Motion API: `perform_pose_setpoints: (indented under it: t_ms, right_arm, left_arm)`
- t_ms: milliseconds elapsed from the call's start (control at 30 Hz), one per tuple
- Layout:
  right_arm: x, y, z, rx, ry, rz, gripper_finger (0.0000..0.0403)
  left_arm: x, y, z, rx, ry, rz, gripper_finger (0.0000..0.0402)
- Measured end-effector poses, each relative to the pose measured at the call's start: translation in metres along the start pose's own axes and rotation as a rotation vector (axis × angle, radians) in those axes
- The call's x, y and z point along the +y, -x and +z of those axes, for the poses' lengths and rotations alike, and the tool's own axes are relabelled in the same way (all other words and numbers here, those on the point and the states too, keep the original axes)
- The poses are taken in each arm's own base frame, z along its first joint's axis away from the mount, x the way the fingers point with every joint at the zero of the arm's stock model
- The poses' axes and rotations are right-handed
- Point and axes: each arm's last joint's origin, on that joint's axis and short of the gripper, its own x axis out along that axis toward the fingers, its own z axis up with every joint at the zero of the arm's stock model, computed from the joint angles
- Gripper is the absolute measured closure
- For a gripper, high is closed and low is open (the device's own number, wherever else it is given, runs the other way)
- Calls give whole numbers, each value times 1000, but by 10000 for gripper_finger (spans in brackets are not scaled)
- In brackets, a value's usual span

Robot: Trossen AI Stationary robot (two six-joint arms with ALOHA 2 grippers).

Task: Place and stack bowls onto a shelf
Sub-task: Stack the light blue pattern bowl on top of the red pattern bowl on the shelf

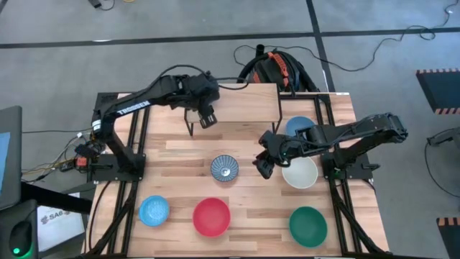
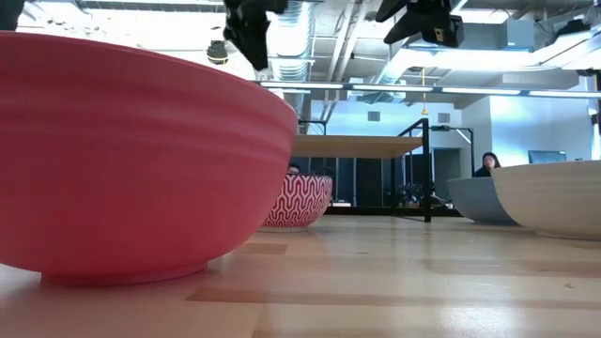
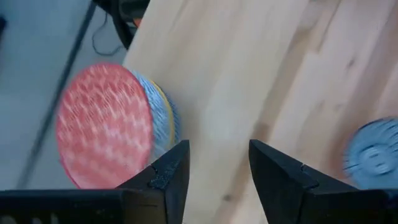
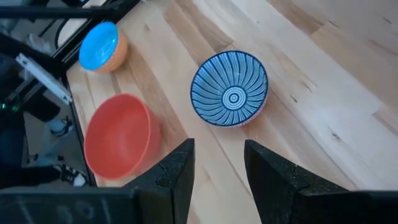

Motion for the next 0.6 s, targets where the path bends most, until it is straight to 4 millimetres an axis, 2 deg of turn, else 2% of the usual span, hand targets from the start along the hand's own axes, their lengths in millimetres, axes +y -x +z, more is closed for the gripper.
perform_pose_setpoints:
  t_ms: [100, 167, 367, 500, 600]
  right_arm:
    - [0, 0, 0, -1, 39, 4, 237]
    - [0, -2, -1, 2, 63, 7, 237]
    - [-2, -8, -6, 30, 121, 30, 237]
    - [6, -22, -4, 34, 197, 118, 237]
    - [16, -38, 0, 13, 175, 209, 237]
  left_arm:
    - [-16, 12, -11, 12, 97, -24, 248]
    - [-34, 17, -20, 11, 133, -23, 248]
    - [-86, 36, -64, 21, 285, -46, 248]
    - [-114, 52, -95, 32, 427, -99, 249]
    - [-132, 64, -119, 60, 510, -138, 249]
